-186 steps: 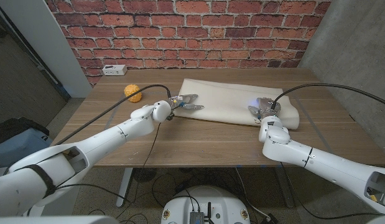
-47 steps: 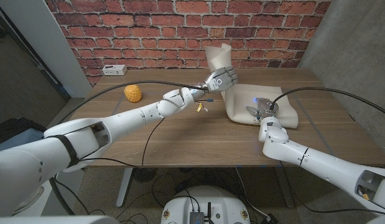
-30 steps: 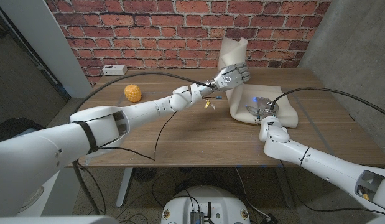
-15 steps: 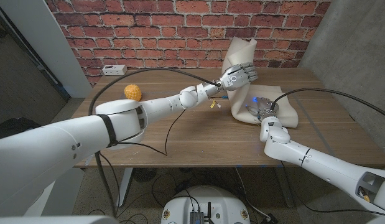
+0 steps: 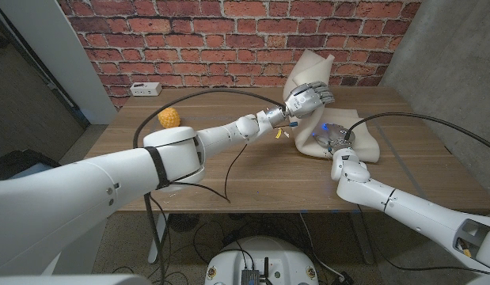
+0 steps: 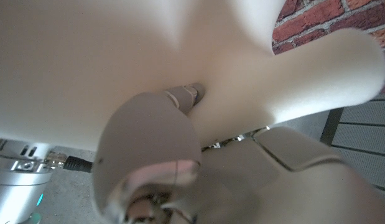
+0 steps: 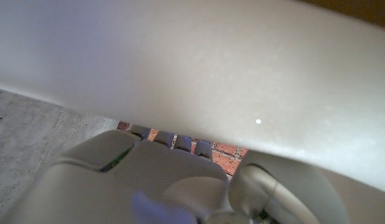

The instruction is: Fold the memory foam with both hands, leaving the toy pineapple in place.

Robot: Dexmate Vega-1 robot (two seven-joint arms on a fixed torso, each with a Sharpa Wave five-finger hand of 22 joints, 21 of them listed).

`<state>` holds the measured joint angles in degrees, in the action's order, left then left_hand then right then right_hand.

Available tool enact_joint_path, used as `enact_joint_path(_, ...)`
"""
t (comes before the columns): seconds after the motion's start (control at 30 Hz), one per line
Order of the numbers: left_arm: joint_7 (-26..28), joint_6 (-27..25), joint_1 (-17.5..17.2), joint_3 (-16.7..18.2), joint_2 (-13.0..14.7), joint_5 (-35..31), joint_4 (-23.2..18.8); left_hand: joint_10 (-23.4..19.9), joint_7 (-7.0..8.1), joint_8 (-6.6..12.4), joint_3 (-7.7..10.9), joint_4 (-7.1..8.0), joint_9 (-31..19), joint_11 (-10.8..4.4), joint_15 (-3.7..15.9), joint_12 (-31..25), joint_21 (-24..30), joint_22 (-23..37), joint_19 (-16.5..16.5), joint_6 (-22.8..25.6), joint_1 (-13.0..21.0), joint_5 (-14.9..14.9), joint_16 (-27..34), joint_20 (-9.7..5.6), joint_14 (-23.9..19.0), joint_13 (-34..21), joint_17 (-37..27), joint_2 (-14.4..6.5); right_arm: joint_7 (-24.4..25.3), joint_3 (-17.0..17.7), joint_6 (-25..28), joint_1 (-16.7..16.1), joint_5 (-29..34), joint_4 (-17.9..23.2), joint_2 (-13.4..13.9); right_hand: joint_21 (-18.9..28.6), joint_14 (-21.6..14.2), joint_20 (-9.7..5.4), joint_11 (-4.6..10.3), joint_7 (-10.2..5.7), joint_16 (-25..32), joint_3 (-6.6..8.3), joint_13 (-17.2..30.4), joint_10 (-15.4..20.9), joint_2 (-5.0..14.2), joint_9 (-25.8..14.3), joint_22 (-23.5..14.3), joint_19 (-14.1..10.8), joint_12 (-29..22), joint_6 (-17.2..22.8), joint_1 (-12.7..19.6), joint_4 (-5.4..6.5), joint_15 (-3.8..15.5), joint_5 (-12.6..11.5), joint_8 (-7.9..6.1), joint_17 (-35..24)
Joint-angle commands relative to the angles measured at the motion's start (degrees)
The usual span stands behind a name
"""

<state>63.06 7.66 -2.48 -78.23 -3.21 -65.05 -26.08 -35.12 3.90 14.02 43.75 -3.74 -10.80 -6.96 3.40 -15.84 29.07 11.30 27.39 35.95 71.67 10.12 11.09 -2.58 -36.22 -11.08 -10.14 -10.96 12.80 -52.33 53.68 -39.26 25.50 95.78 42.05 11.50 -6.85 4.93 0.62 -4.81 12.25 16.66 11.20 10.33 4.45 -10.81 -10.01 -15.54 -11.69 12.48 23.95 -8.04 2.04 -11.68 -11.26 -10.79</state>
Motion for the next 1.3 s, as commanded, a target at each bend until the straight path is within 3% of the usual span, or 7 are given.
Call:
enact_joint_path(0.03,-6.7,13.3,0.7,-3.3,-3.8,19.6,5.3,0.4,-0.28,-0.55,-0.25,-0.04,-0.2,0.37,5.55,0.4,0.5,0.2,-0.1,-1.0,-0.7,-0.1,-0.1,-2.66,0.4,-0.1,0.0,0.0,0.0,0.3,-0.3,-0.1,-0.3,-0.2,-0.1,0.3,-0.5,-0.08,-0.11,0.01,-0.3,-0.21,0.1,0.3,0.07,-0.2,-0.3,-0.5,0.2,0.6,0.4,0.03,1.32,-0.6,-0.01,-0.2)
enact_joint_path(0.4,-19.5,19.0,0.6,-3.3,-4.6,35.1,5.1,5.1,1.29,-3.88,-0.99,0.79,-0.3,-1.52,7.05,3.4,1.1,-0.4,-0.7,-8.5,-3.1,0.1,-0.6,-2.55,2.8,-0.1,-0.1,0.2,0.3,0.7,-2.0,0.0,-0.7,-0.7,-0.2,0.3,-0.5,0.01,-0.09,0.02,-0.3,-0.33,0.1,0.2,0.03,-0.2,-0.3,-0.5,0.2,0.6,0.4,0.03,1.16,-0.6,0.0,-0.2)
enact_joint_path(0.57,-22.1,19.3,0.2,-3.4,-5.0,39.0,5.1,6.0,1.81,-4.15,-1.22,0.98,-0.3,-1.79,7.3,3.9,1.3,-0.5,-0.6,-10.1,-3.7,0.2,-0.7,-2.57,3.2,0.0,-0.1,0.3,2.0,3.7,-4.1,-2.0,-3.0,0.5,0.2,0.1,-0.4,3.34,-0.3,-0.2,-0.4,-1.3,0.1,-0.5,-1.62,-0.1,-0.3,-0.1,0.5,0.1,-0.1,-0.08,0.68,-0.5,0.23,-0.2)
enact_joint_path(0.63,-22.4,19.2,0.2,-3.9,-5.1,39.4,5.1,6.0,1.87,-4.11,-1.26,1.02,-0.3,-1.56,7.29,3.9,1.3,-0.5,-0.6,-10.2,-3.8,0.2,-0.6,-2.52,3.2,0.0,-0.1,0.3,5.0,7.6,-8.3,-4.7,-6.3,1.2,0.5,0.1,-0.5,3.96,-0.5,-0.21,-0.4,-1.56,0.1,-0.3,-1.88,-0.1,-0.3,-0.2,0.4,0.0,-0.4,0.09,0.39,-0.5,0.23,-0.2)
enact_joint_path(0.8,-23.2,19.1,0.3,-5.0,-5.4,39.9,5.1,5.8,1.76,-3.98,-1.3,1.02,-0.2,-1.59,7.43,3.9,1.4,-0.5,-0.6,-10.2,-3.9,0.2,-0.6,-2.51,3.2,0.0,-0.1,0.3,11.0,14.8,-17.0,-9.9,-12.7,1.5,0.5,0.3,-3.3,3.37,-2.28,0.83,0.7,-0.23,0.2,2.7,1.62,-0.1,-0.4,-0.8,-0.6,3.6,-1.1,1.3,-0.35,-0.6,-0.95,-0.6)
enact_joint_path(1.1,-23.8,19.7,0.1,-5.6,-5.6,40.4,5.1,5.5,1.54,-3.65,-1.34,0.93,-0.2,-1.54,7.25,3.8,1.5,-0.6,-0.5,-9.9,-4.2,0.3,-0.6,-2.67,3.4,0.0,-0.1,0.4,18.4,23.3,-32.0,-15.8,-22.0,-1.0,-2.0,0.5,-5.9,2.36,-4.14,2.59,1.6,-3.21,0.2,5.5,1.14,-0.2,-0.5,-1.4,-1.2,7.0,-8.4,5.18,-0.72,0.1,-1.4,-1.3)
enact_joint_path(1.3,-23.9,20.3,0.2,-6.0,-5.6,40.2,5.1,5.4,1.54,-3.56,-1.35,0.84,-0.2,-1.51,7.2,3.8,1.6,-0.6,-0.5,-9.9,-4.3,0.3,-0.6,-2.79,3.4,0.0,-0.1,0.3,24.4,28.5,-43.7,-18.7,-28.2,-4.8,-6.4,0.7,-6.4,1.36,-4.19,3.14,1.2,-0.36,0.2,5.9,5.21,-0.1,-0.4,-2.0,-0.9,7.9,-6.3,4.86,-0.82,-0.6,-1.14,-0.9)
